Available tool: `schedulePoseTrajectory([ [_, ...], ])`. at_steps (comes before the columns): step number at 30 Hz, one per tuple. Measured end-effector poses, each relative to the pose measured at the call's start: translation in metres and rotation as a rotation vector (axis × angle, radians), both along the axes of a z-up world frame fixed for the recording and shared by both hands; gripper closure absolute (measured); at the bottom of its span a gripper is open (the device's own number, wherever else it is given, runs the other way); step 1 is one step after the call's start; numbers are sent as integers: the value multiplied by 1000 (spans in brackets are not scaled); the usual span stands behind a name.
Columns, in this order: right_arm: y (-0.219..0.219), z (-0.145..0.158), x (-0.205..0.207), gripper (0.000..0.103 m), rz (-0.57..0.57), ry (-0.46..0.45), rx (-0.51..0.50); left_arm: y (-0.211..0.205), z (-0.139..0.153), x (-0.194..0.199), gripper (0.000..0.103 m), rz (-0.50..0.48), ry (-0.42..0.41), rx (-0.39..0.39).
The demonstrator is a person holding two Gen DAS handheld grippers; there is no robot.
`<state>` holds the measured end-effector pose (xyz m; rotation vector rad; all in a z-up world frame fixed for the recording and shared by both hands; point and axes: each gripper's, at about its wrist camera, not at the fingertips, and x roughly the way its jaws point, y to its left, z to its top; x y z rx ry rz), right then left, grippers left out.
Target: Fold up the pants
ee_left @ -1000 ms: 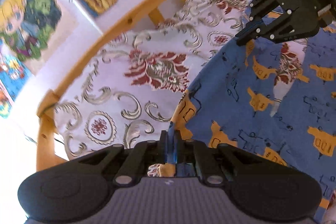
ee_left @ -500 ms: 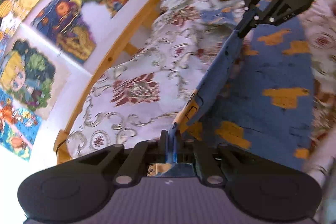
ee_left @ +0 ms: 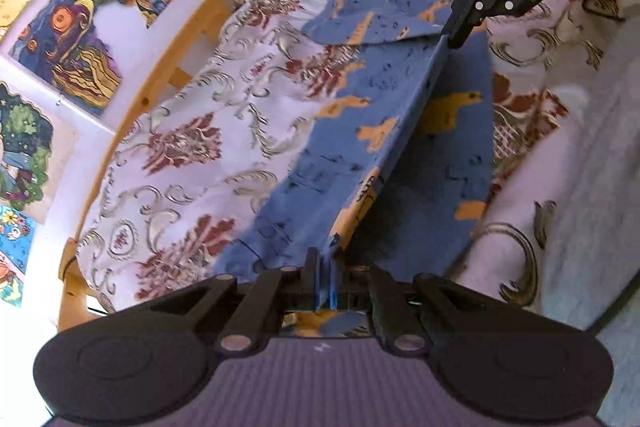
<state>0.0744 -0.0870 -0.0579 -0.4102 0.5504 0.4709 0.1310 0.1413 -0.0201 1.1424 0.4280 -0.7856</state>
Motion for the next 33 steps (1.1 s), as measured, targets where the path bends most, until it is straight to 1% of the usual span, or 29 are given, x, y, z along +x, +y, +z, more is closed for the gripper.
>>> schedulePoseTrajectory([
  [12, 3, -6, -5, 103, 57, 64, -9, 8, -8, 1, 98, -5, 45, 14],
  [24, 4, -17, 2, 103, 57, 117, -19, 9, -14, 1, 97, -27, 97, 54],
  [26, 6, -21, 4, 102, 54, 126, -21, 8, -16, 1, 97, -30, 106, 67],
  [27, 6, -22, 5, 101, 52, 129, -16, 8, -17, 1, 94, -30, 112, 73],
  [28, 5, -22, 5, 97, 50, 134, -3, 7, -18, 1, 94, -27, 113, 76],
  [31, -1, -19, 4, 87, 37, 147, 39, 6, -13, 3, 87, -15, 147, 75],
  [32, -3, -17, 4, 85, 33, 150, 54, 5, -8, 4, 74, -8, 171, 69],
  [33, -5, -16, 3, 83, 28, 152, 66, 5, -3, 5, 55, -5, 200, 64],
])
